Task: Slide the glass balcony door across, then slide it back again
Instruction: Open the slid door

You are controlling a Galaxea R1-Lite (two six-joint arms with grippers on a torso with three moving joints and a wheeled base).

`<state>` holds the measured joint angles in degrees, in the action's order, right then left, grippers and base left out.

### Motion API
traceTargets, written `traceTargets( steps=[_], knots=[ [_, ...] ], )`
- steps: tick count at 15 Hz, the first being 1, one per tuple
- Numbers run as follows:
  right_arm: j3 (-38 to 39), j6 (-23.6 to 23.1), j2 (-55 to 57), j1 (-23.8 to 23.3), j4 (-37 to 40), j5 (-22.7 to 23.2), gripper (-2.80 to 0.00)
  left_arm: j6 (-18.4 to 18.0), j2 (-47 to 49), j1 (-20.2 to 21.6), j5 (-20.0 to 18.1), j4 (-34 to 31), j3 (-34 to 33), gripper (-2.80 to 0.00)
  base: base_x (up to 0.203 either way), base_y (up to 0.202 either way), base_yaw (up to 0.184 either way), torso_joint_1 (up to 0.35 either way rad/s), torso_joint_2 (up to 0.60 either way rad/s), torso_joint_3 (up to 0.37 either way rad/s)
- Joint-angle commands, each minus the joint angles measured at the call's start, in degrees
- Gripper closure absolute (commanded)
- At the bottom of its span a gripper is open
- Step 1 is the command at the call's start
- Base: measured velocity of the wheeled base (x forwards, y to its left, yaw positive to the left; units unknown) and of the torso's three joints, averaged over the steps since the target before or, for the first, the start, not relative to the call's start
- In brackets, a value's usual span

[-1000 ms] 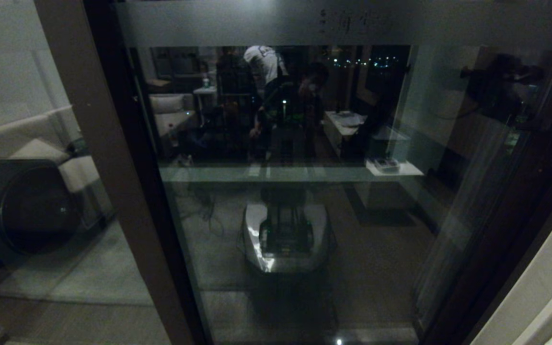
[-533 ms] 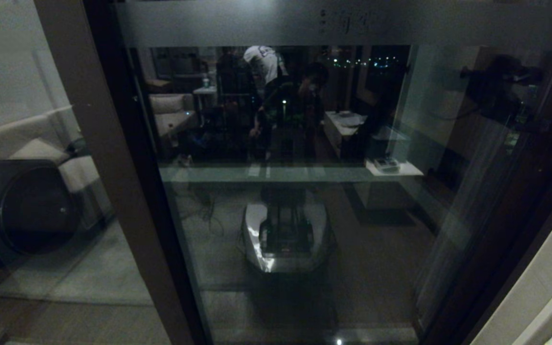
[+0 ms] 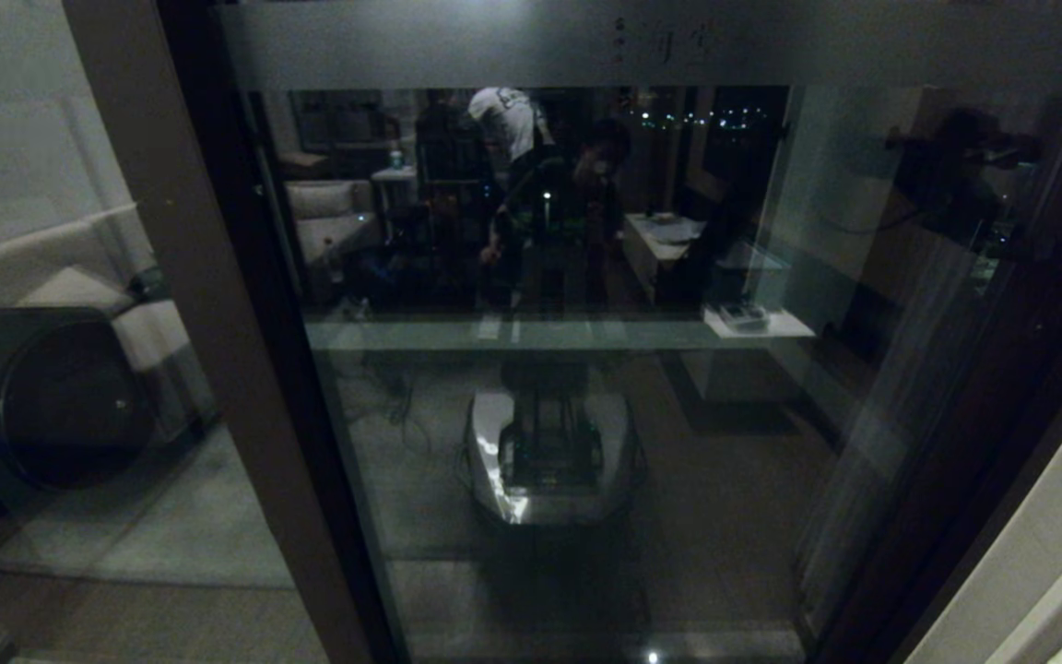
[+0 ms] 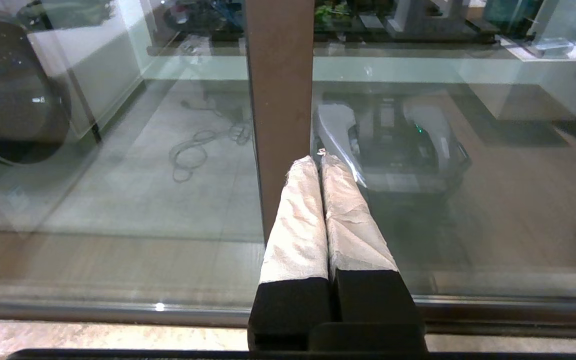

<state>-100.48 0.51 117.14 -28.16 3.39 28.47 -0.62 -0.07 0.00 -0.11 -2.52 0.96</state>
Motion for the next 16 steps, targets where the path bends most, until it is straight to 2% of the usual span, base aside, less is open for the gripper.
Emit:
traceTargets(
  steps=[1,16],
  knots=[
    [0.6,0.0,-0.2,0.3,-0.4,0.5,-2.80,0.0,0.0,0.0,0.0,0.0,0.0,0.00,0.000,0.000,0.000,0.000,0.00,0.000],
    [1.7,0.0,0.1,1.8,-1.2,0.6,-2.80,0.0,0.0,0.0,0.0,0.0,0.0,0.00,0.000,0.000,0.000,0.000,0.00,0.000]
  ],
)
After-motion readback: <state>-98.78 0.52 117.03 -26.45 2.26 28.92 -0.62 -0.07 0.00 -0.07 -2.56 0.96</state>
